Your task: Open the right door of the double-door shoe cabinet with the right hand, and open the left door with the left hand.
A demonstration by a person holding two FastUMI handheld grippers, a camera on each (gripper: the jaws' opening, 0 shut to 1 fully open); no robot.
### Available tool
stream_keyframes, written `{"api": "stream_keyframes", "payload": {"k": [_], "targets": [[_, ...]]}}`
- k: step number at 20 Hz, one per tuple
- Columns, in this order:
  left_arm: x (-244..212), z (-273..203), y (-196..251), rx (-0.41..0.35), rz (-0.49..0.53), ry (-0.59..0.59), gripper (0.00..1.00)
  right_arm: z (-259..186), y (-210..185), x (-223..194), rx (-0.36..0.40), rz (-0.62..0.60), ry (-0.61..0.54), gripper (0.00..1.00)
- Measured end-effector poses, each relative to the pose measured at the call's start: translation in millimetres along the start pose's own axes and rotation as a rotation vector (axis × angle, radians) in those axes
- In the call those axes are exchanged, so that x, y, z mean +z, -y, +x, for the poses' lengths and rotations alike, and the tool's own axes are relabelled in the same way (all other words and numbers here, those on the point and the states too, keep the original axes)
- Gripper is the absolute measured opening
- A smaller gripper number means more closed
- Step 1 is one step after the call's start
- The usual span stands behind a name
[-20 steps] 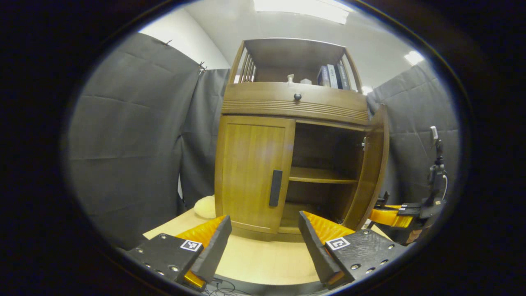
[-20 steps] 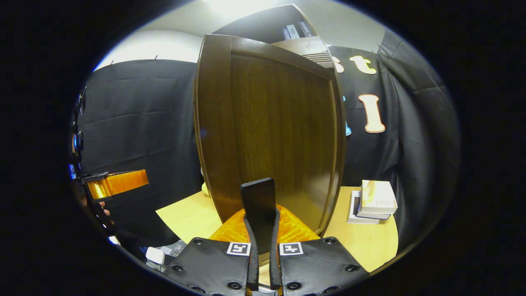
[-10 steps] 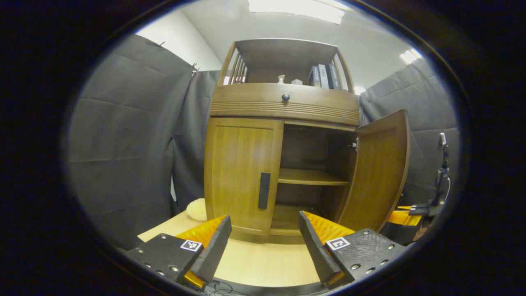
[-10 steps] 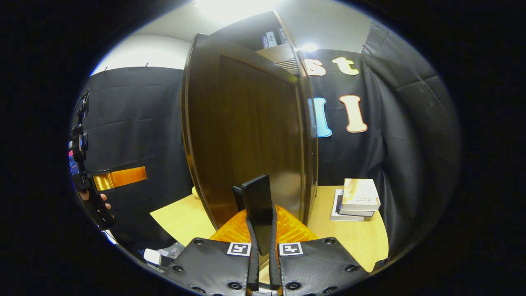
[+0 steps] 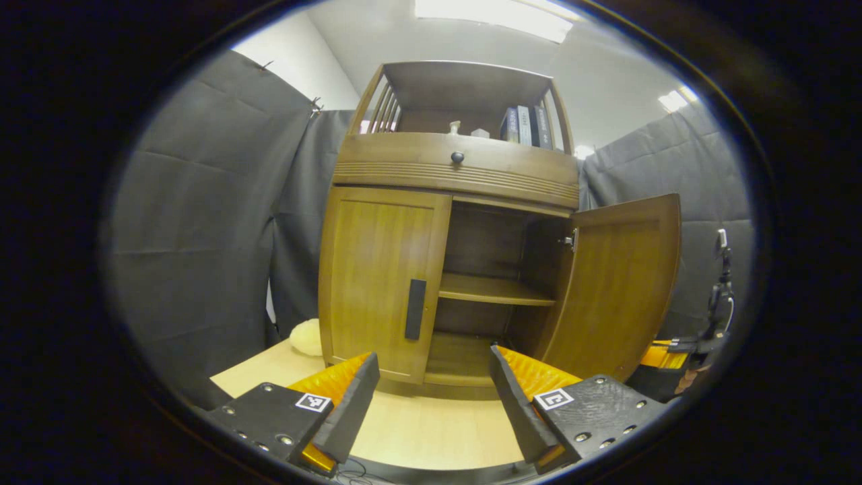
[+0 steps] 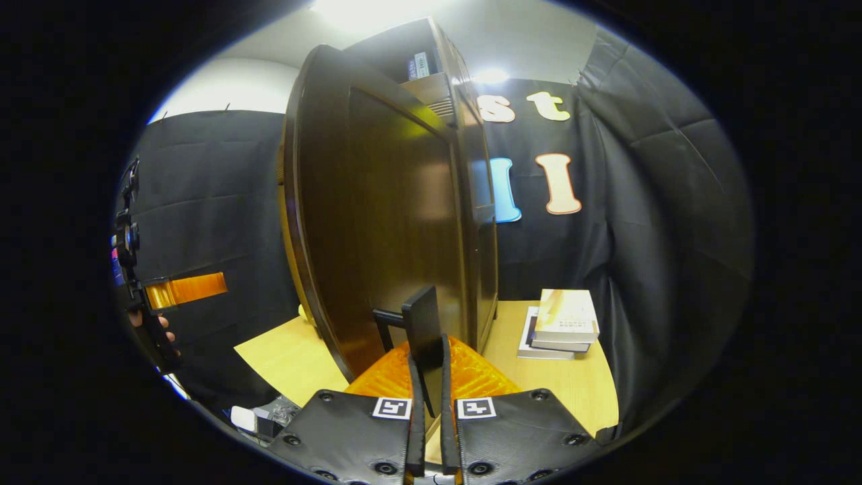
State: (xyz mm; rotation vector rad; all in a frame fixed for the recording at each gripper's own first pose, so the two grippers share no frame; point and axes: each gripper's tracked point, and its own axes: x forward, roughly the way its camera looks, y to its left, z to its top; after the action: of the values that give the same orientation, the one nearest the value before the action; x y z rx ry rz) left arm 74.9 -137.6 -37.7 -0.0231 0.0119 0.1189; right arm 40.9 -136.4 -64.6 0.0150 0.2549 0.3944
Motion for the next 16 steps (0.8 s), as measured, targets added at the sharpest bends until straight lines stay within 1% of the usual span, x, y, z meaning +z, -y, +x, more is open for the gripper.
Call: {"api": "stream_keyframes", "payload": {"k": [1, 2, 4, 5, 7, 8, 9, 10, 12, 13, 14, 15, 16], "targets": [[-2, 1, 1, -0.002, -0.002, -0.006, 0.95, -2, 5, 1, -0.017, 0.011, 0.003, 0.14], [-6, 1, 2, -0.009, -0.006, -0.011, 0.96, -4, 10, 2, -0.025, 0.024, 0.005, 0.14], [-11, 3, 8, -0.026, -0.008, -0.025, 0.96, -3, 8, 3, -0.026, 0.051, -0.001, 0.07], [-12, 5, 10, -0.034, -0.003, -0.032, 0.96, -4, 7, 4, -0.032, 0.058, -0.002, 0.07], [-10, 8, 12, -0.048, 0.012, -0.034, 0.96, -5, 10, 3, -0.052, 0.076, -0.002, 0.14], [-9, 9, 11, -0.053, 0.017, -0.034, 0.94, -4, 9, 2, -0.060, 0.085, -0.005, 0.12], [-9, 11, 11, -0.059, 0.015, -0.036, 0.96, -4, 8, 0, -0.067, 0.091, -0.011, 0.10], [-10, 11, 10, -0.065, 0.009, -0.040, 0.96, -6, 8, 0, -0.075, 0.095, -0.020, 0.07], [-12, 14, 3, -0.065, 0.002, -0.049, 0.95, -10, 9, -3, -0.095, 0.098, -0.042, 0.07], [-12, 14, -1, -0.060, 0.001, -0.054, 0.96, -14, 8, -4, -0.105, 0.088, -0.051, 0.10], [-12, 14, -7, -0.053, 0.005, -0.054, 0.96, -18, 7, -5, -0.117, 0.077, -0.056, 0.07], [-12, 14, -13, -0.046, 0.011, -0.053, 0.95, -22, 4, -5, -0.129, 0.070, -0.061, 0.07], [-15, 15, -19, -0.041, 0.009, -0.059, 0.95, -27, 3, -5, -0.141, 0.069, -0.067, 0.04]]}}
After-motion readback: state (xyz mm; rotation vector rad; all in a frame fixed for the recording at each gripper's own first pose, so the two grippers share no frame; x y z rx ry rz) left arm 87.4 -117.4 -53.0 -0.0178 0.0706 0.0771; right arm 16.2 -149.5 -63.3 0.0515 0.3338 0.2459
